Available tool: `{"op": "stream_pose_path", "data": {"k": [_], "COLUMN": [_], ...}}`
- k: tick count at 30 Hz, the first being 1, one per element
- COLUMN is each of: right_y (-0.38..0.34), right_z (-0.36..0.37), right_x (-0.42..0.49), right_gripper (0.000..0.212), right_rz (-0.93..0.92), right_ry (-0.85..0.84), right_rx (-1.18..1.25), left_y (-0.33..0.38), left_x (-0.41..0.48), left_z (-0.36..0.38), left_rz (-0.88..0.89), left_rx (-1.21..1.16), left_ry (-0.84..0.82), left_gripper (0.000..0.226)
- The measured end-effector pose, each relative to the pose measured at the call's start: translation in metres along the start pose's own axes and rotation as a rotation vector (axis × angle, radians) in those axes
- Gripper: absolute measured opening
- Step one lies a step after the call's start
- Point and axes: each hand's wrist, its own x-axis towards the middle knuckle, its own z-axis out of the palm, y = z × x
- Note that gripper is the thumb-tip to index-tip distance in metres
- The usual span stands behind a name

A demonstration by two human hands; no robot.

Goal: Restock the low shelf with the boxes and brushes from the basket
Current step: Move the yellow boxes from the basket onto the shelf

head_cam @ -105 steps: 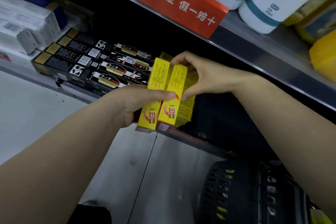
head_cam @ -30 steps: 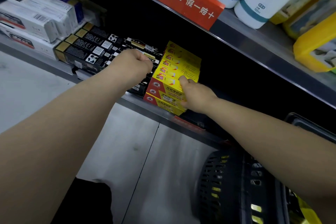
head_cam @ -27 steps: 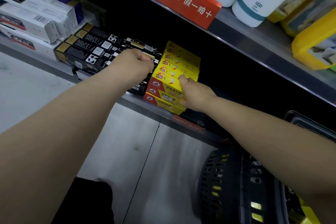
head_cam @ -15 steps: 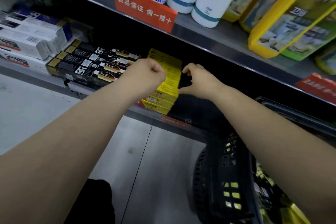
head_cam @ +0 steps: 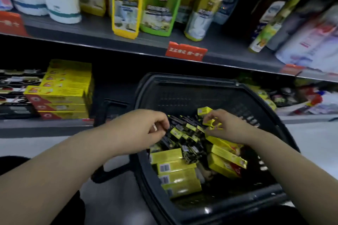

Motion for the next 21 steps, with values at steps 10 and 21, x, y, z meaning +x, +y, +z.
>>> {"op": "stream_pose_path", "data": {"k": [10,21], "right_y": [0.126,0.109], "right_z": [0.070,0.043], "right_x": [-0.008,0.047], "right_gripper": [0.073,0.064], "right_rz": [0.413,0.256], "right_ry": [-0.219,-0.085], "right_rx": [-0.353,-0.382], "left_y": [0.027,0.024], "left_x": [0.046,0.078], "left_z": [0.070,0.089], "left_rz": [0.016,-0.080], "left_rx": [0.131,-0.029], "left_ry": [-0.243,-0.175], "left_gripper": [0.022,0.022]}}
